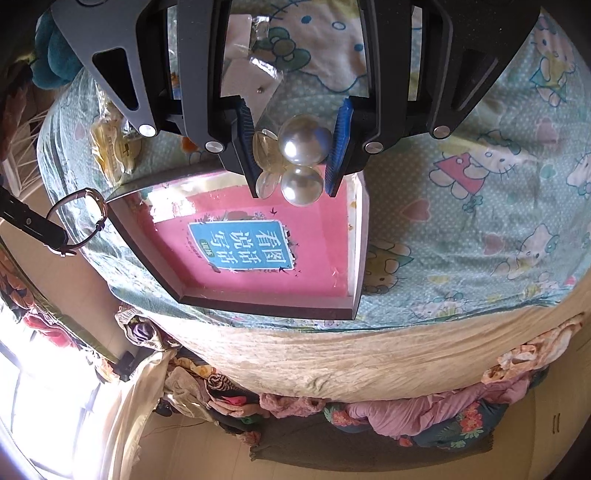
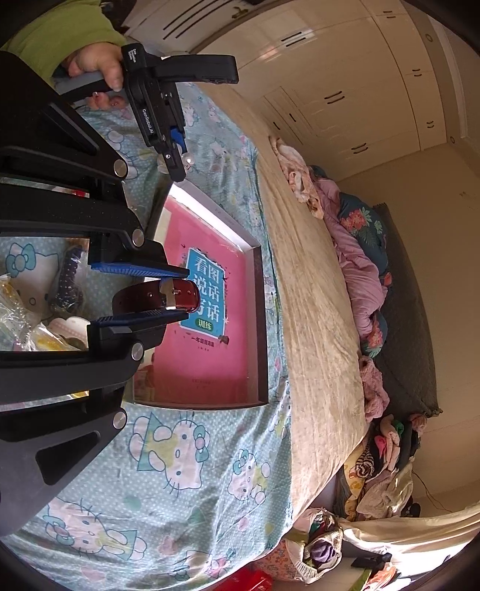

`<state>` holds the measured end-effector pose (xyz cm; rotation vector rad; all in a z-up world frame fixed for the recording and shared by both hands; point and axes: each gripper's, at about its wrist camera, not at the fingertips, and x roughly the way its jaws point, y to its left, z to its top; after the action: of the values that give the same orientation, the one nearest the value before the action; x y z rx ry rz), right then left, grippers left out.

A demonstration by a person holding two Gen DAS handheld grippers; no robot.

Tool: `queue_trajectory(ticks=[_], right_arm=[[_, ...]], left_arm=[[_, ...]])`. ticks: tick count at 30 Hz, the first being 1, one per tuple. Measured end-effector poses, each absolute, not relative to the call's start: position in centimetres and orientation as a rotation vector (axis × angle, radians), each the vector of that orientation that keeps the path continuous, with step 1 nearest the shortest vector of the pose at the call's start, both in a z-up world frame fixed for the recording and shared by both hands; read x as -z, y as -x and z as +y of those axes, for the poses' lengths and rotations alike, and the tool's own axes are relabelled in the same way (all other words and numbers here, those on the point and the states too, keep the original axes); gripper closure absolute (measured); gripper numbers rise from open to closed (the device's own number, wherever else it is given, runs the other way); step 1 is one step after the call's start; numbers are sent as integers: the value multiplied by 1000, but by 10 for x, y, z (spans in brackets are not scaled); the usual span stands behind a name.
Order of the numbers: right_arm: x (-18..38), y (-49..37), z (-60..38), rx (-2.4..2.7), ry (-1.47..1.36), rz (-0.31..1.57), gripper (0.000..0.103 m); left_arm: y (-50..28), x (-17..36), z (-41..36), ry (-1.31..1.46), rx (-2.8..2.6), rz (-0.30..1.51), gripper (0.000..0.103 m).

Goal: Organize jewelry
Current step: 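Carry the pearl earrings and the watch with both tools into the pink box, then open both tools to release the pearls and watch inside the box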

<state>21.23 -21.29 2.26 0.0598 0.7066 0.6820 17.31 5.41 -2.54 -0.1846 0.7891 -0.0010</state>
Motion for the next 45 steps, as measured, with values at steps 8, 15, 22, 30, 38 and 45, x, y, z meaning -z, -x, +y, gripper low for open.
queue_trajectory(ticks=[8, 15, 22, 30, 38, 45], right_arm=[[-19, -232, -208, -688, -62, 702, 87], [-12, -253, -207, -680, -61, 700, 87], [1, -280, -209, -652, -116, 719, 87], [20, -296, -212, -639, -134, 742, 87], [38, -303, -212, -623, -122, 767, 87], [39, -302, -216, -624, -139, 770, 68]], left_arm=[[-202, 24, 47, 190, 4, 779, 77], [-220, 35, 48, 191, -13, 808, 77], [-237, 49, 47, 196, -29, 840, 77], [-250, 59, 46, 184, -48, 863, 77], [-257, 69, 45, 183, -68, 879, 76], [-259, 72, 44, 174, -78, 887, 76]])
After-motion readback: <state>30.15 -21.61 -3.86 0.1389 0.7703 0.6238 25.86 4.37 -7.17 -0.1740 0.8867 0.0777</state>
